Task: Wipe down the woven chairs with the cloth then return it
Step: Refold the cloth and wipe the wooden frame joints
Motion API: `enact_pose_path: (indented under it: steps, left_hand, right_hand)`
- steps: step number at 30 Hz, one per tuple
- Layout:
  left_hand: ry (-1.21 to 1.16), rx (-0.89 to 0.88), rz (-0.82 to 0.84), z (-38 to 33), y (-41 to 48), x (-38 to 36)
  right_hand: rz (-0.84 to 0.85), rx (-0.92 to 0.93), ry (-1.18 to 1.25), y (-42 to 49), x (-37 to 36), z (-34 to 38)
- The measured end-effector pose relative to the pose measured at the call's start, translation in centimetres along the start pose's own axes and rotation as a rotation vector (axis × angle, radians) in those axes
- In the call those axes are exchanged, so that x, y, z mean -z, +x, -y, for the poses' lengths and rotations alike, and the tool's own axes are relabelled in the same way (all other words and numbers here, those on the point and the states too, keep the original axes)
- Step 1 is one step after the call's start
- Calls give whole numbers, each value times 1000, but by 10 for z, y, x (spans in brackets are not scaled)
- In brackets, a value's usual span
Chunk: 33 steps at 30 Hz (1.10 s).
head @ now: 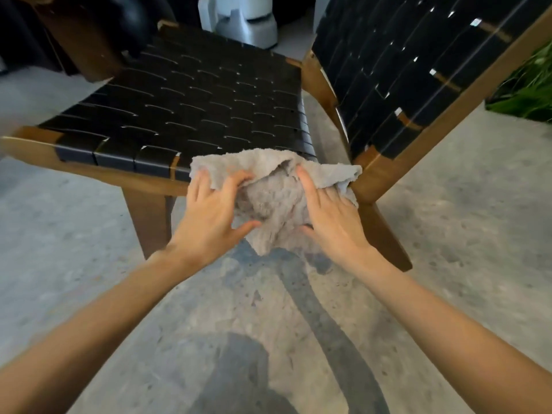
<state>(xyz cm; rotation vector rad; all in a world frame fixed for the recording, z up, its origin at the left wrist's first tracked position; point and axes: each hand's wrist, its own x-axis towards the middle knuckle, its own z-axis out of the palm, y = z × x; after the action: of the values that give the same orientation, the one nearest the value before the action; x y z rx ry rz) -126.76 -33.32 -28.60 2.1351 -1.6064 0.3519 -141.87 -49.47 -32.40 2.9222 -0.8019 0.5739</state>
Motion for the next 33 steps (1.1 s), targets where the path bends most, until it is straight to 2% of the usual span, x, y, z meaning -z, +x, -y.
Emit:
enact_pose_path:
  steps: [4,6,9,12,17,21,29,33]
  left_hand:
    - [560,-131,70,10,12,-10]
    - [810,-234,9,19,18,-5]
    - [922,-417,-122,36,19,-4]
    - [1033,-436,-115,47,18,-1]
    - [1077,-412,-128,60,12,3]
    - [1047,-384,-118,69,7,11]
    - [1019,-107,-90,94,-8,56]
    - [956,-79,9,122,-19,82]
  right_hand:
    - [-59,27,-86,9,-3,1]
    - [-128,107,-129,15,-3,2]
    - [-182,226,-225,22,-5,5]
    - [-208,226,-271,24,-4,10]
    - [-158,194,-356,23,-2,19]
    - [-141,182,-310,24,4,31]
    - [-176,228,-210,61,11,115]
    - [-204,216,-188,68,16,130]
